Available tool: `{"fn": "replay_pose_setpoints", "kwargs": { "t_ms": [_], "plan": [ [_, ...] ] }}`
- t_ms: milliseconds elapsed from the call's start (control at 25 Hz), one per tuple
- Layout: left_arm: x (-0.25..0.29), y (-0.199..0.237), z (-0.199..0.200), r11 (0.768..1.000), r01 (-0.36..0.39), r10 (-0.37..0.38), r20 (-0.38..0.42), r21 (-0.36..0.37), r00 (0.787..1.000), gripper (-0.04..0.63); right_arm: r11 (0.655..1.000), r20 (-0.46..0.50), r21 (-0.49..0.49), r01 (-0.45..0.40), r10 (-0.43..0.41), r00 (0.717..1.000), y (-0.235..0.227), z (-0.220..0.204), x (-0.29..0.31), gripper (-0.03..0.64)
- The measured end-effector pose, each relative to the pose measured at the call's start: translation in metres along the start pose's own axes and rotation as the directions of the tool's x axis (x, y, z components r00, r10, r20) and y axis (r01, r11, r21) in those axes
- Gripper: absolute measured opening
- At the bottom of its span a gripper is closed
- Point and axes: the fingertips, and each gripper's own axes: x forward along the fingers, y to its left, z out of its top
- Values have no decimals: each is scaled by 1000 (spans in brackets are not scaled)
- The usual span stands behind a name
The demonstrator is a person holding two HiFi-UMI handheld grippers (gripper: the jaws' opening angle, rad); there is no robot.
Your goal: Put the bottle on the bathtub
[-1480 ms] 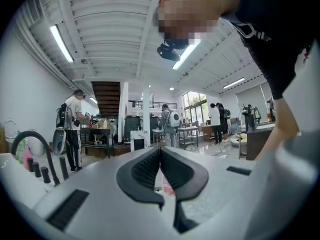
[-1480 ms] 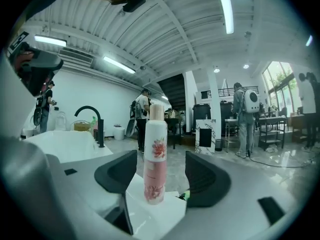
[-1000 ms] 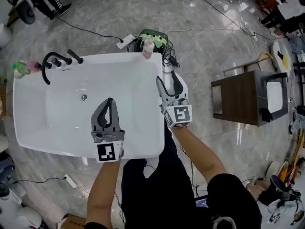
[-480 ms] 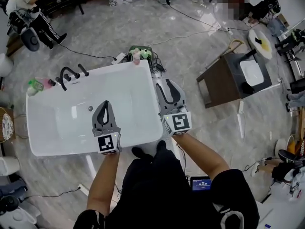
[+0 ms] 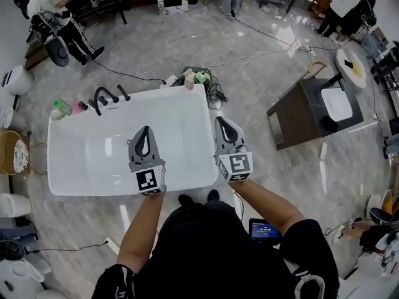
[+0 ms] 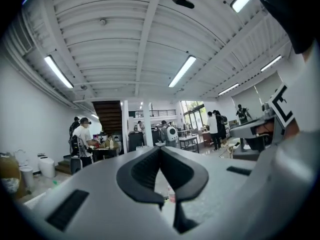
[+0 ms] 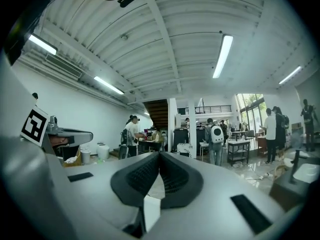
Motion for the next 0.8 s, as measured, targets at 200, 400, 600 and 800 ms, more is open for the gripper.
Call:
{"fn": "replay_pose_setpoints", "kwargs": {
  "t_ms": [200,400,600,800],
  "plan": [
    [7,-15,1,998,-28,28,-14,-48,1000,10,1000,1,14,15,-15,1000,-20,0,3,8],
    [12,-29,9,999,-41,40,-11,-26,999,10,999,16,24,33,-33,999,-43,9,3,8],
    [9,-40,15,998,-52,52,-3,-21,999,11,999,37,29,23,-24,999,-52,15,-5,8],
    [5,-50,21,998,-56,56,-1,-20,998,10,1000,38,26,5,-6,999,-57,18,-13,8]
  ]
}}
